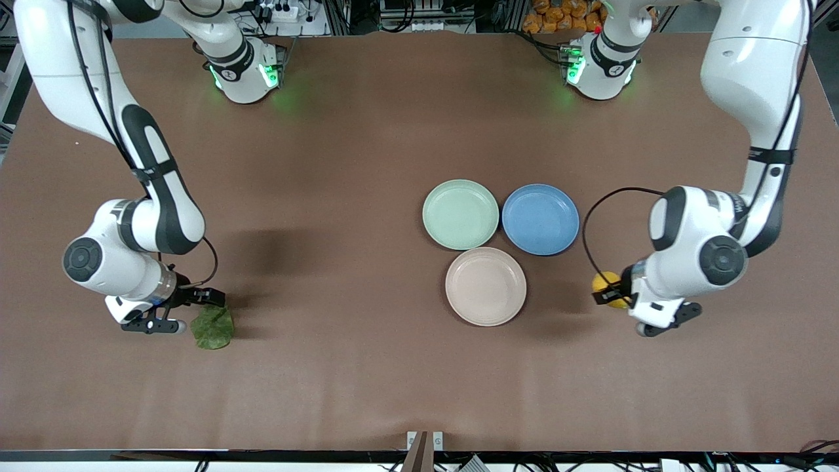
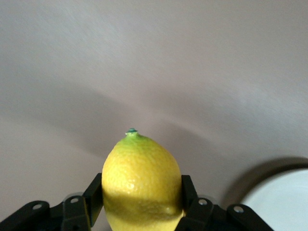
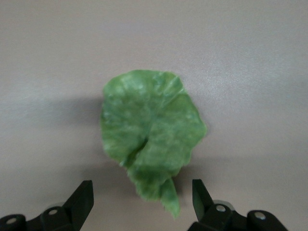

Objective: Place lemon and lettuce in plates
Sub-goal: 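Carry the lemon over the cream plate while the right gripper grasps lettuce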

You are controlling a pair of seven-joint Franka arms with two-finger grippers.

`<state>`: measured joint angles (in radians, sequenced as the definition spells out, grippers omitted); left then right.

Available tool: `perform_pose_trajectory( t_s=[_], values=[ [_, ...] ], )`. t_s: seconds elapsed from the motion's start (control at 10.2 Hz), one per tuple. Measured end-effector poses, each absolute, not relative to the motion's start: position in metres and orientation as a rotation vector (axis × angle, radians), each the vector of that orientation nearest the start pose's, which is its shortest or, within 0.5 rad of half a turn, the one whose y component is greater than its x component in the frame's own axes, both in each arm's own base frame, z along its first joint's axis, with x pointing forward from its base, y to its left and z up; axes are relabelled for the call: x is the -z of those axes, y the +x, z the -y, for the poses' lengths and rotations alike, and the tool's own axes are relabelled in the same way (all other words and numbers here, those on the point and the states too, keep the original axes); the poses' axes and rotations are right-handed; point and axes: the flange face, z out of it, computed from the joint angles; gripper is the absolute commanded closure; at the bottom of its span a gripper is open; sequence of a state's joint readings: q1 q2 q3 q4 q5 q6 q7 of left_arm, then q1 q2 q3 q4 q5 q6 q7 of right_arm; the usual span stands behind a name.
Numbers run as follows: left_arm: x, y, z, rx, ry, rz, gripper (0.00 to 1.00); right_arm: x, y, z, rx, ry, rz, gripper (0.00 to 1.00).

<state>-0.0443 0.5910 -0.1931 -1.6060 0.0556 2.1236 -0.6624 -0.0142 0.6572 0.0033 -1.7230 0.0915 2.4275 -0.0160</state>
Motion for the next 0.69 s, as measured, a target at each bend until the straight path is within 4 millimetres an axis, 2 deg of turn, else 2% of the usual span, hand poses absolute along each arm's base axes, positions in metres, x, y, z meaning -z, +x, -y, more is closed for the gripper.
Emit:
perform_pose_trajectory(
  t_s=[0.1,0.2,0.49,0.59,0.69],
  values=[
    [-0.283,0.663,0.173,-0.134,-3.089,0.688,1.0,-0.197,0.677,0.009,0.1,-3.078,-0.102,0.15],
    [-0.284,0.655,0.206,-0.131,-3.083,0.707,1.0,-0.187,0.678,0.01,0.114,-3.08,-0.104,0.29],
    [-0.282,0.639,0.291,-0.095,-3.091,0.759,1.0,-0.181,0.681,0.014,0.121,-3.091,-0.074,0.86],
    [-0.274,0.632,0.316,-0.076,-3.106,0.761,1.0,-0.182,0.682,0.017,0.128,-3.093,-0.059,1.0],
    [-0.264,0.626,0.336,-0.064,-3.121,0.753,1.0,-0.184,0.683,0.018,0.134,-3.093,-0.049,1.0]
  ],
)
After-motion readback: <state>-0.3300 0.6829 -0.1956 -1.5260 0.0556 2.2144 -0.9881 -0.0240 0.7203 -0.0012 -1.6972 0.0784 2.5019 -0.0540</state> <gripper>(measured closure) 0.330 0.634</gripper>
